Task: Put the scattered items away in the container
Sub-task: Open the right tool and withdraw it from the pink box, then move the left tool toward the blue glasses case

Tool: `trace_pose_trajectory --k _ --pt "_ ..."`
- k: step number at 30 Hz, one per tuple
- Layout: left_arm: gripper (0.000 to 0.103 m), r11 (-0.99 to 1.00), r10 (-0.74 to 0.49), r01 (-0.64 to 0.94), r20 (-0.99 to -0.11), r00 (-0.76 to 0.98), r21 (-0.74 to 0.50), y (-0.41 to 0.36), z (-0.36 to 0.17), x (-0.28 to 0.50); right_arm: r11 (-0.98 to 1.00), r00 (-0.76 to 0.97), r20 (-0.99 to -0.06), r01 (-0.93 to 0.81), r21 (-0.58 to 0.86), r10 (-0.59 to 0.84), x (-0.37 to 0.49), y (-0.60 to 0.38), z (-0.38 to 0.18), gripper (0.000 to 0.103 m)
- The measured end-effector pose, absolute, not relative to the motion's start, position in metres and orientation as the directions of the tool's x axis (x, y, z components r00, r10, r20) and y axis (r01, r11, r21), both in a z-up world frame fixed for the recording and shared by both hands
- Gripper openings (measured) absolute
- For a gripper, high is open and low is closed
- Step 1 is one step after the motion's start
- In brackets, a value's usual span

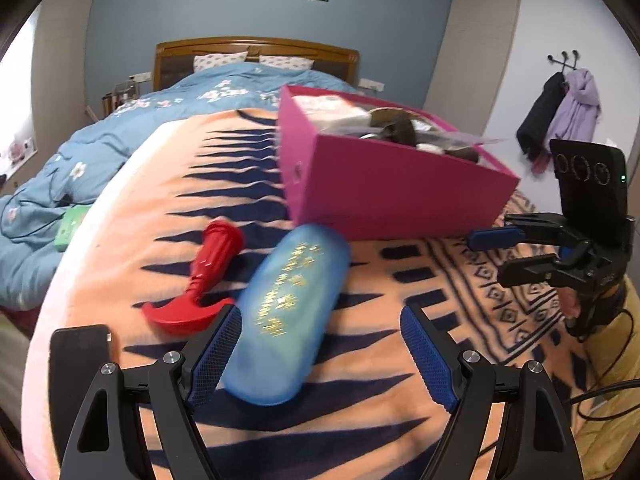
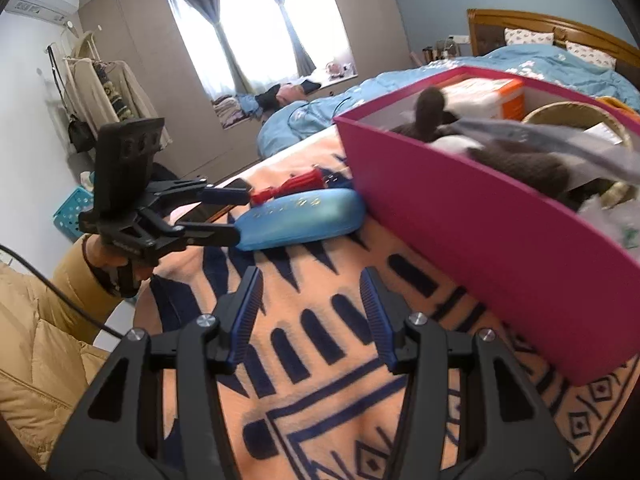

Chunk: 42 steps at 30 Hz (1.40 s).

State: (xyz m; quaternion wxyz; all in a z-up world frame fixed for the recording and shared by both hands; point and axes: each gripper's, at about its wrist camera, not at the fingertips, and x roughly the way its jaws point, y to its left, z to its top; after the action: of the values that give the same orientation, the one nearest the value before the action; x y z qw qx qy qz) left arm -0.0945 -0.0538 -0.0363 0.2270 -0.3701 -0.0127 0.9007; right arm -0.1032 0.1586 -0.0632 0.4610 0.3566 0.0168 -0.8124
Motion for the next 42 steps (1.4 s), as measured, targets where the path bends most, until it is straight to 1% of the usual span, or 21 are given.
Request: trace_pose_trajectory --k 6,11,18,28,32,36,42 --pt "0.084 -0.893 0.411 -0.417 -0.682 -0.605 -0.168 -0.057 -0.044 -0.103 -0.564 -0.294 -0.600 0.758 0.328 -0.744 -0.108 0.145 -0.070 0.058" --pt "0.084 -0.891 0.393 -0.434 -0.708 -0.586 -0.135 -0.052 -0.051 -0.109 -0.569 -0.286 -0.608 0.748 0.342 -0.741 -0.111 0.142 -0.073 0.058" --pt "0.084 -0.879 0.389 -0.459 -0.748 -0.538 -0.127 -0.045 -0.064 -0.112 -0.579 -0.277 -0.621 0.734 0.356 -0.733 -0.118 0.136 -0.077 0.059" --pt "0.084 -0.873 0.401 -0.465 -0.762 -0.508 -0.149 -0.042 -0.069 -0.122 -0.587 -0.262 -0.623 0.706 0.398 -0.737 -0.127 0.134 -0.083 0.059" --pt "0.084 -0.866 0.400 -0.481 -0.767 -0.501 -0.137 -0.034 -0.069 -0.121 -0.593 -0.255 -0.627 0.690 0.415 -0.736 -0.132 0.131 -0.086 0.060" --pt "0.084 -0.862 0.407 -0.487 -0.766 -0.498 -0.142 -0.032 -0.069 -0.120 -0.599 -0.246 -0.634 0.675 0.431 -0.733 -0.139 0.127 -0.090 0.066" --pt "0.081 -0.851 0.429 -0.501 -0.761 -0.486 -0.159 -0.034 -0.067 -0.116 -0.594 -0.230 -0.629 0.661 0.460 -0.743 -0.145 0.120 -0.093 0.066"
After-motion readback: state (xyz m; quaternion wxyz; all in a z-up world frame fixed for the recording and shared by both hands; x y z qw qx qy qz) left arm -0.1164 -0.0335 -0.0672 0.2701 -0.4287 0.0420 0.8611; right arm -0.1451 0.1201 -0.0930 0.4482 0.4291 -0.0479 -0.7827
